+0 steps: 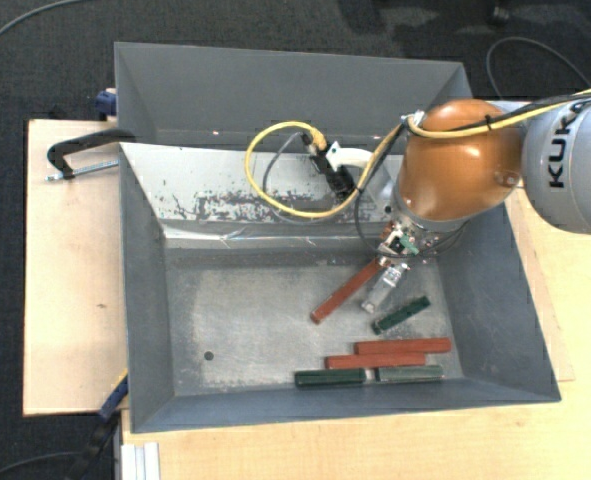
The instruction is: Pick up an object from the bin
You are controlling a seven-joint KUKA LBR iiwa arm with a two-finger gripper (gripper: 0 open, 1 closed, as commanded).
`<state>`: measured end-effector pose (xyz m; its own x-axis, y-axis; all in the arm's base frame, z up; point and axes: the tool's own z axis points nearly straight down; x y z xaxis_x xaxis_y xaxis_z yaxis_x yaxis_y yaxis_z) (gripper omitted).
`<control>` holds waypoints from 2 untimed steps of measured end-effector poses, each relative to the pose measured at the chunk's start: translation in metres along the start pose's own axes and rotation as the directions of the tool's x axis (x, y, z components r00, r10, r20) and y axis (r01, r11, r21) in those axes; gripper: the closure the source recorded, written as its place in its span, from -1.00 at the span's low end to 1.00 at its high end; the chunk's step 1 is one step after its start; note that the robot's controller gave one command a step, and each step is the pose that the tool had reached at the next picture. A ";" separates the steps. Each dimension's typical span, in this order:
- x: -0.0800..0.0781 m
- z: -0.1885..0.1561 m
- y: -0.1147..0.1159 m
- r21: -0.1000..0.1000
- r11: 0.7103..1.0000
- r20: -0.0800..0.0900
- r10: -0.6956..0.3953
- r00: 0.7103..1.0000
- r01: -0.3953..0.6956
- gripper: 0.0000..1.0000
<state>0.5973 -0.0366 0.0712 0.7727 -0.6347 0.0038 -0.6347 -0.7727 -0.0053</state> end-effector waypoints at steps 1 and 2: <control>-0.041 -0.006 -0.005 -0.003 0.935 0.008 -0.355 0.935 0.355 -1.00; -0.076 -0.001 0.011 -0.002 1.000 0.002 0.026 1.000 -0.026 -1.00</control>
Offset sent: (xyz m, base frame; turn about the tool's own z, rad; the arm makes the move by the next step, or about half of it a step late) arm -0.0285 0.0283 0.0054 -0.3645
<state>0.5315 0.0029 0.0715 0.7560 -0.6546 0.0013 -0.6546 -0.7560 -0.0038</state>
